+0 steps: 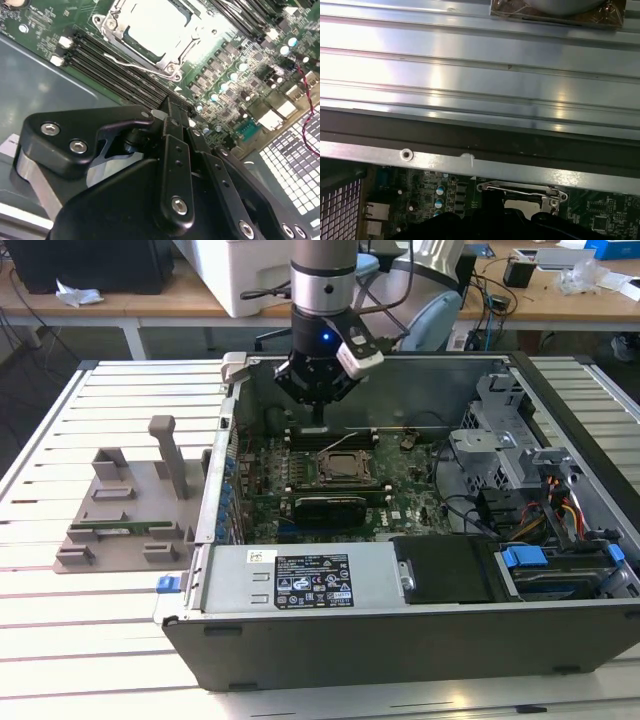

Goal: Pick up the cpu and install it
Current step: 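Install the first cpu locking lever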

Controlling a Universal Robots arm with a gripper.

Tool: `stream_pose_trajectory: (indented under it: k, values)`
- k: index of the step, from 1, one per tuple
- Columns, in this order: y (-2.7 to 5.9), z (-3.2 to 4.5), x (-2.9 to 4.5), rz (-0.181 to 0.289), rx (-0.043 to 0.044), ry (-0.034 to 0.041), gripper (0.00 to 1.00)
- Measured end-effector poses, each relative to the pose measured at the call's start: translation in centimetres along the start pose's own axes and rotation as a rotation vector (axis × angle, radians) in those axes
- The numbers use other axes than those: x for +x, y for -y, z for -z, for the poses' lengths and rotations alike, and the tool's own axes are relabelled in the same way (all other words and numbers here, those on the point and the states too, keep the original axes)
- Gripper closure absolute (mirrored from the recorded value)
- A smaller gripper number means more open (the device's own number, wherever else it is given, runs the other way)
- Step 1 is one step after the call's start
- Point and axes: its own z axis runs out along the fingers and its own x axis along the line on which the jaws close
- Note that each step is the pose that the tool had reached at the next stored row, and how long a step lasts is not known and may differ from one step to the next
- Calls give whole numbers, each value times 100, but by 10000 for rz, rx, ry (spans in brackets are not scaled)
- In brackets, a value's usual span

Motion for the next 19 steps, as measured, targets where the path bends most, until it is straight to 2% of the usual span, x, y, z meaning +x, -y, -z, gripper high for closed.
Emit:
stream_pose_trajectory:
  k: [2, 7, 8, 9, 13, 19]
  values:
    - [3, -3, -35, 0, 0, -2, 89]
    - [10, -4, -41, 2, -9, -2, 89]
    - [45, -9, -37, 1, -72, 4, 89]
    - [81, -19, -33, 3, -206, 16, 89]
    - [114, -50, -44, 1, -458, 28, 89]
    - [121, -179, -112, -3, -468, -20, 89]
